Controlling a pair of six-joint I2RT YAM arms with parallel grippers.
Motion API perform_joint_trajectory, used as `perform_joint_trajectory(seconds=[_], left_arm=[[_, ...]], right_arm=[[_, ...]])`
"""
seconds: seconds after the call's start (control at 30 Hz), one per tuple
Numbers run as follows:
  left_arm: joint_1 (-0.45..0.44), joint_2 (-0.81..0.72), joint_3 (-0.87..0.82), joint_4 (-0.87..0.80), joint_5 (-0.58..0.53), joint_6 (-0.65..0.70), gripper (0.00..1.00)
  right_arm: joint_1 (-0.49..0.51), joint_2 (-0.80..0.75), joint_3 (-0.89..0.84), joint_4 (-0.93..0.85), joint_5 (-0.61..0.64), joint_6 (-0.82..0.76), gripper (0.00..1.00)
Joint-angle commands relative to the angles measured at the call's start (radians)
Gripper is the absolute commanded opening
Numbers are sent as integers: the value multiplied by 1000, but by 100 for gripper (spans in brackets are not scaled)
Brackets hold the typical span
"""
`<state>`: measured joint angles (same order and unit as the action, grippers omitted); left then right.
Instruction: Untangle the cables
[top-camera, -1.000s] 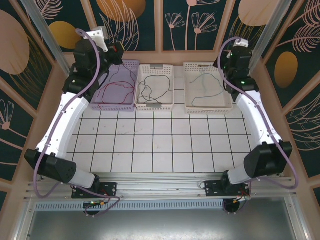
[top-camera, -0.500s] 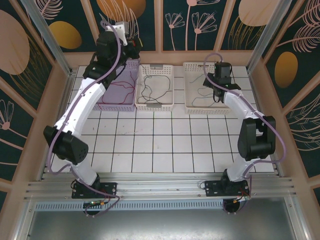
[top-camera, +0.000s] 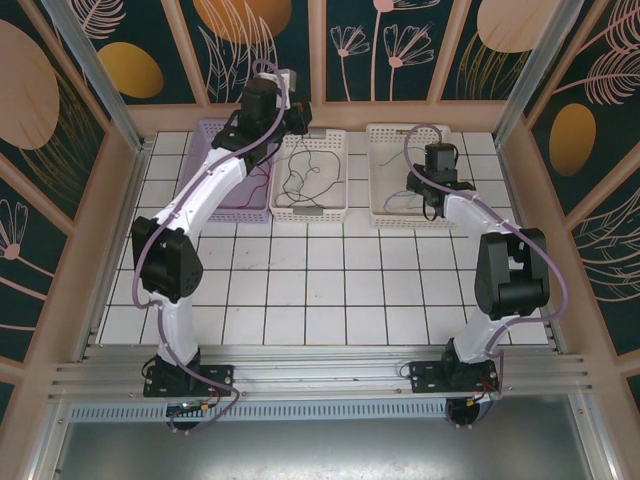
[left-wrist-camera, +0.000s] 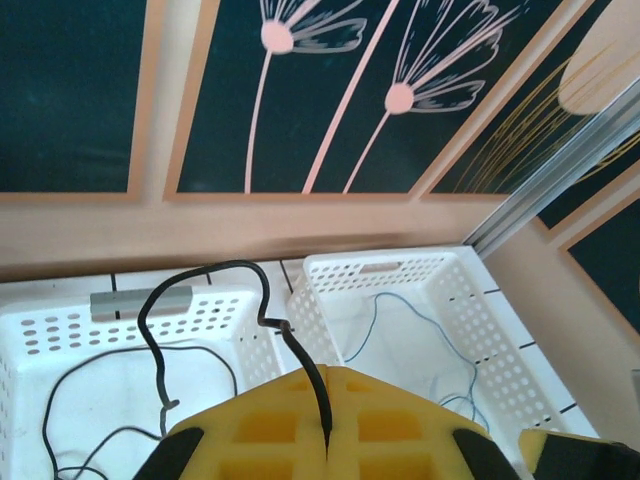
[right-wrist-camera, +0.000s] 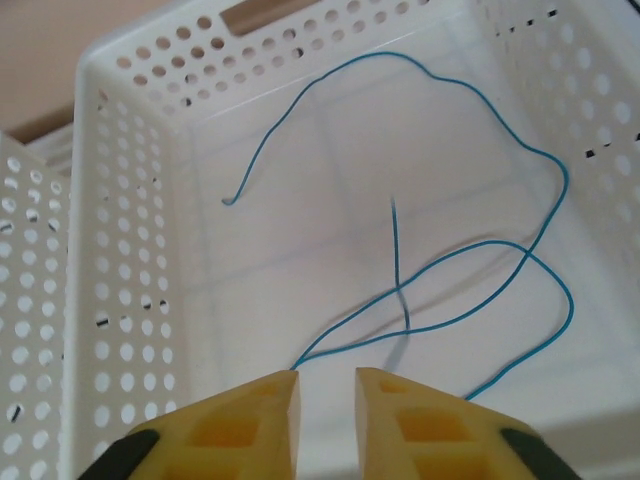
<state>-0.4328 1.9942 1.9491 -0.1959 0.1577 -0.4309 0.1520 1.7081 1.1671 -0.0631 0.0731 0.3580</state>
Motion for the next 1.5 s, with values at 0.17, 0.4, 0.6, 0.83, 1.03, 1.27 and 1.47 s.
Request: perform_joint_trajectory(seconds=[0.17, 0.4, 0.6, 0.83, 1.03, 1.27, 1.47], left_arm=[[-5, 57, 5, 86, 22, 15, 0], [-21, 111, -48, 122, 17, 5, 0], [-22, 139, -50, 102, -10, 4, 31], [-22, 73, -135, 115, -56, 4, 98], [-21, -84, -286, 148, -113, 15, 98], [-21, -367, -492, 43, -373, 66, 99], [-21, -632, -843, 135, -723, 137, 99]], right_arm=[[-4, -109, -53, 70, -39, 36, 31], [5, -204, -98, 92, -53, 45, 45], [28, -340, -136, 79, -43, 23, 64], [18, -490, -186, 42, 8, -7, 99], [-22, -515, -174, -100, 56, 20, 99], [-41, -566, -409, 156, 2, -282, 99], [-121, -566, -612, 416, 38, -246, 99]])
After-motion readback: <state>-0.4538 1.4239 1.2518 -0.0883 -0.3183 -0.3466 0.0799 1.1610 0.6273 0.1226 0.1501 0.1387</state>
